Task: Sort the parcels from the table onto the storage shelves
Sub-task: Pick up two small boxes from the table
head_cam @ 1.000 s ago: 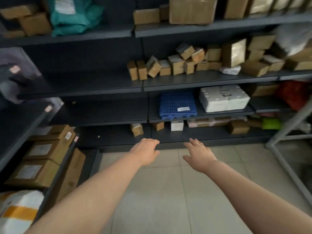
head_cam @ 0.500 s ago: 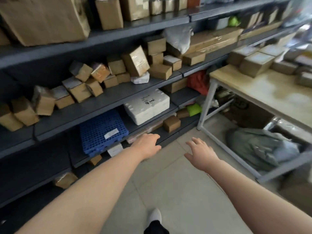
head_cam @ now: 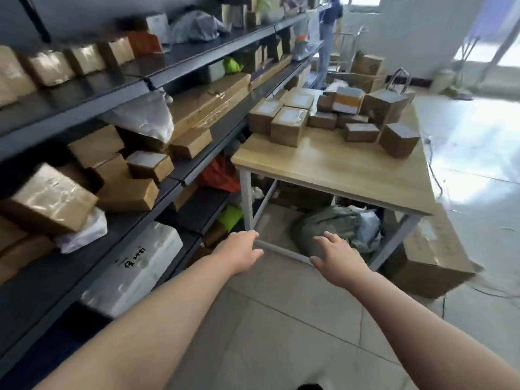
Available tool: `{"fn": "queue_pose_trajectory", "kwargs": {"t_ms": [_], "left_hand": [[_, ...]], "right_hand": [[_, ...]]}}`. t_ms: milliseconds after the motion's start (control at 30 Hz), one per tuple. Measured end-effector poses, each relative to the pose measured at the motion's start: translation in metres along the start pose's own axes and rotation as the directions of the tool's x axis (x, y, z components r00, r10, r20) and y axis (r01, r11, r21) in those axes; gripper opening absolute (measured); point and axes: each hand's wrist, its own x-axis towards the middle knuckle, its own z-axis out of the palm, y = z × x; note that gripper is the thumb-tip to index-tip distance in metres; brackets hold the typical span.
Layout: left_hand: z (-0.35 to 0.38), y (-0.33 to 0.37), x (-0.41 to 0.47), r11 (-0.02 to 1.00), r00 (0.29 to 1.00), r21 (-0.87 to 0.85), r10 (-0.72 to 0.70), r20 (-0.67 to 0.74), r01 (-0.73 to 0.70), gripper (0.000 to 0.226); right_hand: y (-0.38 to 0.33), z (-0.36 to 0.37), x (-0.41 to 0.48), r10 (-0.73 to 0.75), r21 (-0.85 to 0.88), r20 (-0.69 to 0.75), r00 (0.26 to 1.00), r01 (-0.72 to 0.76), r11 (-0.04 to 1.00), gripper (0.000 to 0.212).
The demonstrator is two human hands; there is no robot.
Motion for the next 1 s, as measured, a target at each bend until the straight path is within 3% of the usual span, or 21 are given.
{"fn": "queue_pose_trajectory", "kwargs": {"t_ms": [267, 400, 533, 700, 1000], "left_hand": [[-0.028, 0.088, 0.137, 0.99, 0.991, 0.037, 0.134, -0.006, -0.134, 0.056], [-0.05, 0.131, 0.211, 0.989, 0.993, 0.084, 0.119, 0.019, -0.12, 0.055], [-0.061, 0.172, 0.277, 0.995, 0.996, -0.027, 0.092, -0.014, -0.093, 0.053], [-0.05, 0.208, 0.337, 0.992, 0.986, -0.025, 0.129, 0.103, -0.127, 0.056], [-0.062, 0.264, 0.49, 0.968, 0.961, 0.024, 0.245, 0.127, -0.25, 0.056]], "right_hand": [[0.085, -0.046, 0.11, 0.086, 0.08, -0.042, 0.995, -0.083, 0.993, 0.057], [0.131, -0.078, 0.168, 0.097, 0.085, -0.037, 0.995, -0.093, 0.992, 0.058], [0.182, -0.107, 0.221, 0.133, 0.096, -0.068, 0.989, -0.126, 0.987, 0.057], [0.225, -0.11, 0.259, 0.218, 0.125, 0.004, 0.976, -0.217, 0.968, 0.058], [0.291, -0.131, 0.347, 0.38, 0.119, 0.016, 0.925, -0.379, 0.918, 0.059]]}}
